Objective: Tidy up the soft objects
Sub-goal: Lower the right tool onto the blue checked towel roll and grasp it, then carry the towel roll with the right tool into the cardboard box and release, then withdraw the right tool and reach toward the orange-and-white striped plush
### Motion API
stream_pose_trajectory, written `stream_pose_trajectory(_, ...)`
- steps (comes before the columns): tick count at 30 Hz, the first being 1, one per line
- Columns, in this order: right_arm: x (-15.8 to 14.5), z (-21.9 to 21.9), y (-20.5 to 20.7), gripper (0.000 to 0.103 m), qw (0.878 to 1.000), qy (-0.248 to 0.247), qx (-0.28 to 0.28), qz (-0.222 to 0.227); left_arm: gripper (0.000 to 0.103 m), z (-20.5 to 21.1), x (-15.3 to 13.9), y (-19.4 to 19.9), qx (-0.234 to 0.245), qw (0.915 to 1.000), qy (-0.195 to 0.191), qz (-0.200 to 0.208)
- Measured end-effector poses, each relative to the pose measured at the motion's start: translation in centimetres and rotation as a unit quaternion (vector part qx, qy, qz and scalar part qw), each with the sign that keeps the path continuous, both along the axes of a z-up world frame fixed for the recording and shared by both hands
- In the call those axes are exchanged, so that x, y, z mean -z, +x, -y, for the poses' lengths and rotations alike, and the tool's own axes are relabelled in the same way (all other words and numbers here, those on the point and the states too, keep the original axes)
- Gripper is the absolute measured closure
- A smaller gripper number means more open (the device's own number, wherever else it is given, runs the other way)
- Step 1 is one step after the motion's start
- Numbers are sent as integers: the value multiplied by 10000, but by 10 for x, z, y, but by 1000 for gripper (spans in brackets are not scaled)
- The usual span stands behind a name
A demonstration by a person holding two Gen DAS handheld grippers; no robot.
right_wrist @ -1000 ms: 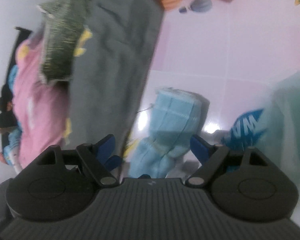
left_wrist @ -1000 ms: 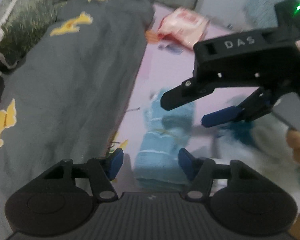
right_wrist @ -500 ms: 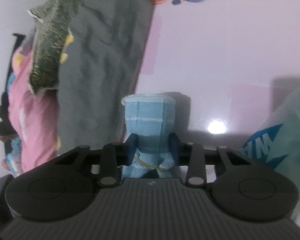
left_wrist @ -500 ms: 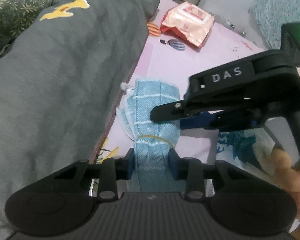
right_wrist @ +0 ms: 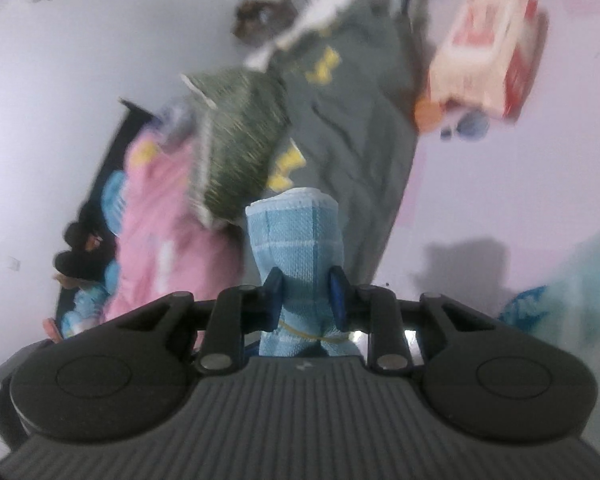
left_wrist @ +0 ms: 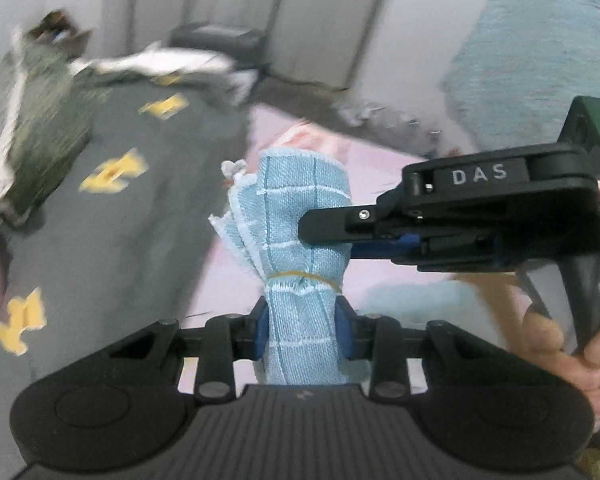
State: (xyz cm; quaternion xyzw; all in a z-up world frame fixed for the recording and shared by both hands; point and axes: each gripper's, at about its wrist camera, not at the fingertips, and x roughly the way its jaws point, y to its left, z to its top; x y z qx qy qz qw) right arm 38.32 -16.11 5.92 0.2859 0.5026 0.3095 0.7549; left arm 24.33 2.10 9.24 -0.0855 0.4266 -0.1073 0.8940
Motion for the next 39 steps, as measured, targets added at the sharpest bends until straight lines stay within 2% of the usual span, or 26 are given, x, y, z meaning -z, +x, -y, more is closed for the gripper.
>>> stream_pose_trajectory(4, -43, 76, -45, 80, 9985, 24, 369, 397, 70, 62, -24, -19, 725, 9969, -232, 198)
stream_pose_trajectory(8, -62, 168, -97, 80, 9937, -75, 996, 514, 70, 143, -31, -36, 1634, 9853, -444, 220)
stream_pose_trajectory(13, -60, 280, -165, 80, 9790, -394, 1953, 429, 68, 247, -18, -53, 2651, 9626, -566, -26)
stream_pose_trajectory(16, -53, 330, -196, 80, 9673, -626, 2438, 321, 66, 301, -2, -53, 3148, 9457, -706, -390)
stream_pose_trajectory(19, -43, 368, -214, 80, 9561, -959, 2763, 190, 64, 335, 18, -54, 3310, 9397, -687, -526)
stream_pose_trajectory(20, -38, 376, -217, 78, 9532, -1086, 2816, 169, 64, 346, 25, -52, 3364, 9380, -630, -555)
stream_pose_trajectory(22, -29, 388, -219, 77, 9473, -1453, 2851, 138, 57, 360, 40, -50, 3406, 9367, -495, -641)
stream_pose_trajectory(25, -12, 393, -212, 74, 9379, -1991, 2839, 79, 55, 375, 59, -42, 3237, 9419, -267, -852)
stream_pose_trajectory(27, 0, 390, -208, 74, 9347, -2165, 2816, 103, 55, 375, 67, -37, 3152, 9437, -254, -976)
stream_pose_trajectory(34, 5, 379, -204, 74, 9360, -2236, 2709, 237, 54, 365, 66, -39, 3079, 9458, -300, -989)
stream_pose_trajectory(39, -17, 374, -217, 74, 9366, -2084, 2782, 434, 51, 347, 52, -43, 3079, 9472, -407, -795)
